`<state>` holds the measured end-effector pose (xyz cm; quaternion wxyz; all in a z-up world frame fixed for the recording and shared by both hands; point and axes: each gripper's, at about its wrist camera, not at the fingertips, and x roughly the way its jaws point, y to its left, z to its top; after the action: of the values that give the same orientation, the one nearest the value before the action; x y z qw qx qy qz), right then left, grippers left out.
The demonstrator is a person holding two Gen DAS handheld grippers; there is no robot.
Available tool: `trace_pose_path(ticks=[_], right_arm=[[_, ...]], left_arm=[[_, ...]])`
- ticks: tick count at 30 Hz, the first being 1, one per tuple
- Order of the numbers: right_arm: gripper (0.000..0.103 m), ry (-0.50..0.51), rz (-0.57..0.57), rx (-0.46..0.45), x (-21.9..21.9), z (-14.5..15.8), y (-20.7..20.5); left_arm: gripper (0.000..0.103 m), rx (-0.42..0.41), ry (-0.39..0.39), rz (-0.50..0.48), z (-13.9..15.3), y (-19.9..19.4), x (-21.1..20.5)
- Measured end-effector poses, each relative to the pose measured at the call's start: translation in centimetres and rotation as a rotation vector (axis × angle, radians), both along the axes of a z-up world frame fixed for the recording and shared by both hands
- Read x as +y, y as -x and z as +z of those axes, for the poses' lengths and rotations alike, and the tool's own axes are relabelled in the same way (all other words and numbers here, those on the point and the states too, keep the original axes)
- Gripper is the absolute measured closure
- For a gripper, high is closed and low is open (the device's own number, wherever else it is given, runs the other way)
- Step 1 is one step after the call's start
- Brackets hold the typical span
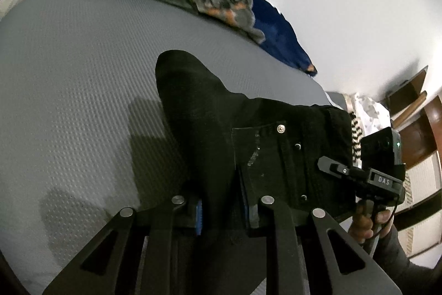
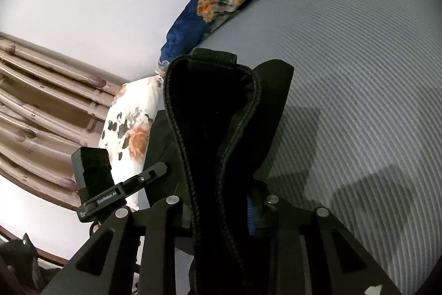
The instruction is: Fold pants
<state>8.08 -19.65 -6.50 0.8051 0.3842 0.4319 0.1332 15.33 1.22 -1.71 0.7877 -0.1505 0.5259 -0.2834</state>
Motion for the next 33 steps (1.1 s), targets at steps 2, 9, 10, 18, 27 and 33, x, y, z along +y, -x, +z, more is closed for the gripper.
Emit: trace_pose_path(ticks=[2,9,10,18,27,33], right_arm=[[0.078,-0.002,0.013,-0.007,0.2,0.2,-1.2],[0.078,0.01,0.044,-0.025,0.3,0.3,-5.2],[0.078,0.012,0.044,-0.025,0.3,0.3,-5.8],[0.078,0.028,0.043,-0.017,-0.1,-0.3,-8.7],[0.078,0.029,0.026,-0.005,-0.6,-1.0,-11.6],[0.078,0.031,0.016,-0.007,-1.2,-1.1,-12.9]], left_arm=[[0.082,-0.01,-0.006,0.013,0.3,-0.8,0.4],[0.082,-0.04,-0.026,0.044,0.5,-3.7,0.9],[0.082,-0.046,-0.033,0.047,0.5,-4.3,0.8],[0.082,-0.063,-0.063,0.046,0.4,-7.6,0.6],[0.082,-0.047,-0.078,0.045,0.0,-10.3,0.6],[0.082,-0.063,-0.09,0.041,0.1,-12.0,0.1]])
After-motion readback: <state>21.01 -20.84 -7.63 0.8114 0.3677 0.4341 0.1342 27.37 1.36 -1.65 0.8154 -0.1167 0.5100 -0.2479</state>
